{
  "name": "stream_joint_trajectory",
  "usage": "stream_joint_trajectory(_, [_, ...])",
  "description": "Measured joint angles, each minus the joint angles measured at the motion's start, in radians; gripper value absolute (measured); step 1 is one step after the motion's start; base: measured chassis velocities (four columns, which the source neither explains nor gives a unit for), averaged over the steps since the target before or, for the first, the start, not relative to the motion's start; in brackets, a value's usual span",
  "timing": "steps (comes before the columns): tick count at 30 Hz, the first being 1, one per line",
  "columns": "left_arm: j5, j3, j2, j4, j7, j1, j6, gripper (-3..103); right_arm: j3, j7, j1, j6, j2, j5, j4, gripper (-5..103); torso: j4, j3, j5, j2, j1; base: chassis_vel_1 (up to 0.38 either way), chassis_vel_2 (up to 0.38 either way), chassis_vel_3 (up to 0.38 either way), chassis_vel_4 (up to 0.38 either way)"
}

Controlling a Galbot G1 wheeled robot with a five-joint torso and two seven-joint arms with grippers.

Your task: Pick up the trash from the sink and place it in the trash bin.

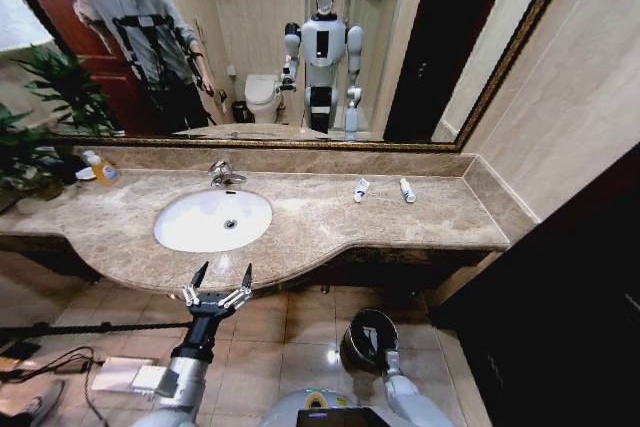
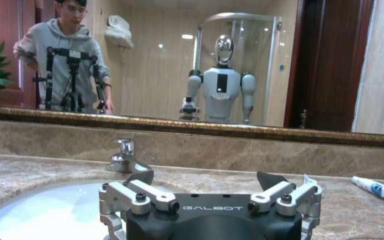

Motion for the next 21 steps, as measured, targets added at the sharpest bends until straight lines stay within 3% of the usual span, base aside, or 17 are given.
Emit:
stream_joint_trajectory(4, [0.0, 0.0, 0.0, 0.0, 0.0, 0.0, 0.0, 100, -0.001, 0.002, -0.011, 0.002, 0.003, -0.01, 0.004, 73, 0.0, 0.0, -0.0001, 0.0, 0.0, 0.0, 0.0, 0.0, 0.0])
stream_joint_trajectory(6, [0.0, 0.0, 0.0, 0.0, 0.0, 0.0, 0.0, 100, -0.002, 0.002, -0.015, 0.003, 0.005, -0.011, 0.006, 73, 0.0, 0.0, 0.0001, 0.0, 0.0, 0.0, 0.0, 0.0, 0.0])
stream_joint_trajectory(12, [0.0, 0.0, 0.0, 0.0, 0.0, 0.0, 0.0, 100, -0.001, 0.004, -0.036, 0.013, 0.007, -0.014, 0.02, 99, 0.0, 0.0, 0.0001, 0.0, 0.0, 0.0, 0.0, 0.0, 0.0])
stream_joint_trajectory(21, [0.0, 0.0, 0.0, 0.0, 0.0, 0.0, 0.0, 100, -0.002, 0.003, -0.088, 0.031, -0.002, -0.006, 0.103, 100, 0.0, 0.0, 0.0001, 0.0, 0.0, 0.0, 0.0, 0.0, 0.0])
